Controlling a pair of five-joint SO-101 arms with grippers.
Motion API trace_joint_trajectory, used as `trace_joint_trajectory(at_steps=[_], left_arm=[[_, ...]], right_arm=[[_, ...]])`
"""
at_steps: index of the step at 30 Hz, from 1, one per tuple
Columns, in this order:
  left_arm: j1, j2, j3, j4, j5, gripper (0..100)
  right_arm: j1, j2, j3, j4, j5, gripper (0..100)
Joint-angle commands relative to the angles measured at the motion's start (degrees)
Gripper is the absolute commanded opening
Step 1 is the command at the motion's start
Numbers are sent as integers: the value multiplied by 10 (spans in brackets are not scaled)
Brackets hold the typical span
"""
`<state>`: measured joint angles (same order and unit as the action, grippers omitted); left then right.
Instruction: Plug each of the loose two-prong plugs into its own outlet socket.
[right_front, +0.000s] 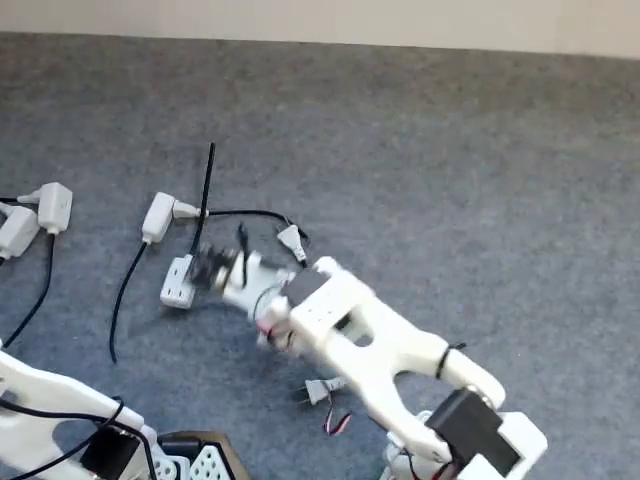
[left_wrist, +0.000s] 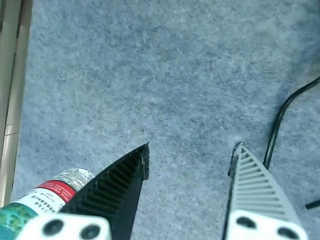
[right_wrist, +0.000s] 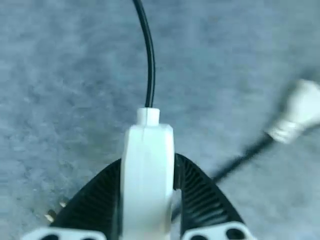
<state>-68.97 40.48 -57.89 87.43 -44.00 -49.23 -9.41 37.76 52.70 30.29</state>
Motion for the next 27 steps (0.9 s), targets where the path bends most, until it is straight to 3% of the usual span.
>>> trace_joint_trajectory(at_steps=[1, 4, 10, 18, 27], left_arm=[[-4, -7, 0, -6, -4, 264], [-4, -7, 0, -4, -4, 264], [-3, -7, 0, -4, -4, 264], [-5, -7, 0, -7, -4, 264], [-2, -7, 0, -7, -4, 264]], right_arm=[[-100, 1, 48, -84, -19, 5], [-129, 9, 67, -114, -40, 5], [-92, 38, 67, -133, -41, 15], [-34, -24, 32, -72, -40, 276], [7, -146, 32, -45, -39, 278]])
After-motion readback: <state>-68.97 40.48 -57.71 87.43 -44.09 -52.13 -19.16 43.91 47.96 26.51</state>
